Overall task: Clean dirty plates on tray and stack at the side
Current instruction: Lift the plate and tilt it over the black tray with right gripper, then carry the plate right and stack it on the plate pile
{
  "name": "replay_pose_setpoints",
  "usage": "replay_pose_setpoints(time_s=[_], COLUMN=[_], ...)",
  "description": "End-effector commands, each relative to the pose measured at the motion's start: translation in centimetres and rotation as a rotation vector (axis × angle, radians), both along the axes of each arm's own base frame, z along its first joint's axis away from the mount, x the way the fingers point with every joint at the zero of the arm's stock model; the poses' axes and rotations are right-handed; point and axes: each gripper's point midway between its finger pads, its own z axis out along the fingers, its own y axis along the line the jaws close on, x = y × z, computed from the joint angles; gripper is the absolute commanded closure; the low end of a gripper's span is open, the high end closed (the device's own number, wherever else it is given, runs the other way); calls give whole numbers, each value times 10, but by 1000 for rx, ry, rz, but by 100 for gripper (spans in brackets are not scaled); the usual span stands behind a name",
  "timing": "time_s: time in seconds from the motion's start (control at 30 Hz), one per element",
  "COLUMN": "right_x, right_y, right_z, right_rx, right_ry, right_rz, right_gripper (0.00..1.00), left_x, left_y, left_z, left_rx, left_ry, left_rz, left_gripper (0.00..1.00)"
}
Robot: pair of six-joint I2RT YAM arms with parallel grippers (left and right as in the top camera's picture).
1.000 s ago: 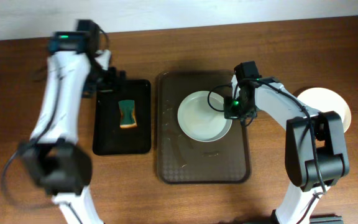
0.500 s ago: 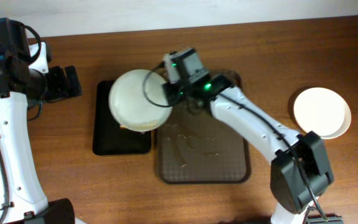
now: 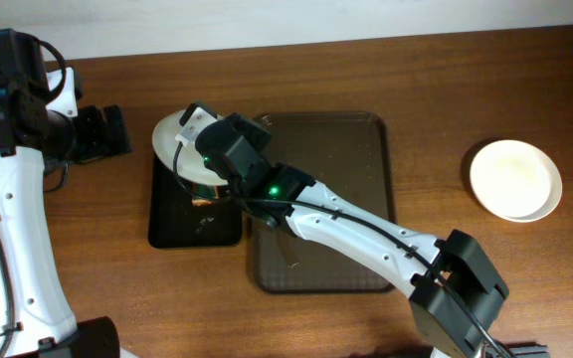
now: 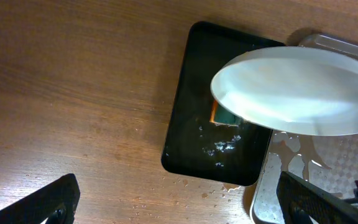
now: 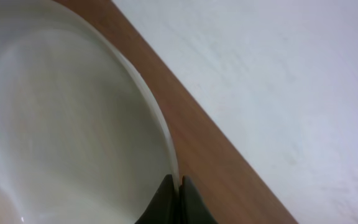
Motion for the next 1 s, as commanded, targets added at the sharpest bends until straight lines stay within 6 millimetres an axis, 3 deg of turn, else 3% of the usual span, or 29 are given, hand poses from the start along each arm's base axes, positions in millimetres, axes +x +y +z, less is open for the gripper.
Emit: replay_pose_setpoints(time_s=[0.0,0.13,0.53,0.7,0.8,0.87,0.97], right_x=[-2,-13,-28,-25,-10,-10,-16], right_y=[-7,0,15,-5,-35,-44,-57], right_z=[30,43,41,23,10,-4,-6], right_rx=[-36,-30,-71,117,204,289,508], right_ry=[-109,-134,-140,-39,29,202,472], right_rz=[-81,-69,-28,-183,-297,-243,-175], right_gripper=[96,96,96,96,96,96,96], left_x=[-3,-3,-3,-3,-3,-3,-3], left_y=[-1,-1,-1,-1,-1,-1,-1], left_z=[6,6,6,6,6,6,6], left_rx=[3,3,3,3,3,3,3], left_ry=[-18,-17,-18,-18,-18,-18,-18], left_rz=[-18,-18,-18,-18,-18,-18,-18], left_gripper=[0,0,0,0,0,0,0])
